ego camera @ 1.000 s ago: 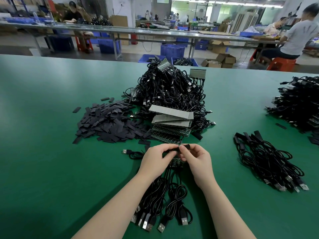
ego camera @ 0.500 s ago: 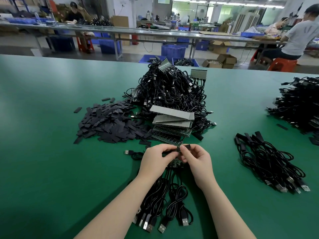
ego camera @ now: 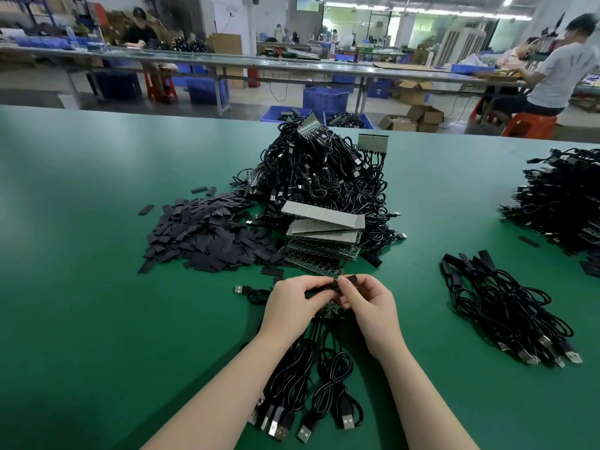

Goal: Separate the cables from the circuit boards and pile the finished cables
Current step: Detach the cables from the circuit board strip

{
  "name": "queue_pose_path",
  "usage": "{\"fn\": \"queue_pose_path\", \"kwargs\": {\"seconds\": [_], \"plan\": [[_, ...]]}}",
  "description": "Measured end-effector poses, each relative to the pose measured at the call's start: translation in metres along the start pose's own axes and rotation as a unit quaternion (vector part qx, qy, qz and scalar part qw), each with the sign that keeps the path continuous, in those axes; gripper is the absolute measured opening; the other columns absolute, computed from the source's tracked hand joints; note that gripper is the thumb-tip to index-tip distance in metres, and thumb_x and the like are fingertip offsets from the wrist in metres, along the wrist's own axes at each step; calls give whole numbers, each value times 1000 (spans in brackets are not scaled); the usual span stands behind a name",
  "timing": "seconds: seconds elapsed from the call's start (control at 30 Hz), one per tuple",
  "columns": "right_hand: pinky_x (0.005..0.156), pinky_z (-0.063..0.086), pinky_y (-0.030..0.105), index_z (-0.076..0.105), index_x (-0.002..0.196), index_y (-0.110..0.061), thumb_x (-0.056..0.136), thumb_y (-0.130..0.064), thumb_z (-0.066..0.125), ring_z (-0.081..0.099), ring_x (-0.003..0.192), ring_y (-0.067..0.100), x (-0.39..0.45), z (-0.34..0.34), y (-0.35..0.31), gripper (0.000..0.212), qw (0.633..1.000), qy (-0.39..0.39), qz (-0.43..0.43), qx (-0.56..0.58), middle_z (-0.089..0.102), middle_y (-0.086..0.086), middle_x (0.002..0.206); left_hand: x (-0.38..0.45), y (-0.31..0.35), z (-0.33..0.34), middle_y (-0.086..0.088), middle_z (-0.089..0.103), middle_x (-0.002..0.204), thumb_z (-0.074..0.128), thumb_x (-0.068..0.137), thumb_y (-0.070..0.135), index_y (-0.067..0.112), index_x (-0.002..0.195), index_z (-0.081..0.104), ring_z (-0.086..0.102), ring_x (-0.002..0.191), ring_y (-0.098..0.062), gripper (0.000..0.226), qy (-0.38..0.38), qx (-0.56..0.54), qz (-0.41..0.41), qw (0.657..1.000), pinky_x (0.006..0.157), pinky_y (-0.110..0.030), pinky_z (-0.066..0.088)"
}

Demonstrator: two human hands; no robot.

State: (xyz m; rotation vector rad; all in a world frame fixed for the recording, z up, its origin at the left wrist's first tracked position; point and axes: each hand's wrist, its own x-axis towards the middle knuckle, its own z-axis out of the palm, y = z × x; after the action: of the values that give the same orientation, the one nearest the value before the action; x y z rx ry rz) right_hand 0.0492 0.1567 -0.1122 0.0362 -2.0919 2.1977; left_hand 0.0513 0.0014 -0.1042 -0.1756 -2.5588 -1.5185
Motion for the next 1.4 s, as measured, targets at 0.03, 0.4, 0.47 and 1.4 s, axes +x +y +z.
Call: {"fn": "queue_pose_path", "kwargs": {"seconds": [0.03,0.4,0.47,1.4], "plan": [[61,51,18,71,88,-12,92,-16,71,58,61,7,0,0,0,6,1000,1,1,2,66,-4,67,0,0,0,30,69,95,73,82,37,41,105,73,60,92,15,24,-1,-1,0,1000,81,-4,43],[69,55,18,70,111,-30,90,-12,73,71,73,10,-6,6,-1,28,999,15,-27,-26,75,-3,83,1,-2,1,36,64,97,71,83,34,39,112,70,56,100,18,29,12,-1,-5,1000,87,-3,42],[73,55,16,66,117,-40,90,-16,73,73,79,9,-8,7,0,37,997,43,-42,-50,76,-8,88,2,-2,1,29,66,107,71,83,38,36,115,70,56,100,17,32,21,7,-7,1000,83,1,39],[64,53,18,75,102,-25,93,-19,69,62,64,7,-3,0,-1,12,999,36,16,15,75,-3,79,-1,0,1,25,69,109,68,88,28,40,116,68,59,102,13,31,-21,14,20,999,93,-17,49]]}}
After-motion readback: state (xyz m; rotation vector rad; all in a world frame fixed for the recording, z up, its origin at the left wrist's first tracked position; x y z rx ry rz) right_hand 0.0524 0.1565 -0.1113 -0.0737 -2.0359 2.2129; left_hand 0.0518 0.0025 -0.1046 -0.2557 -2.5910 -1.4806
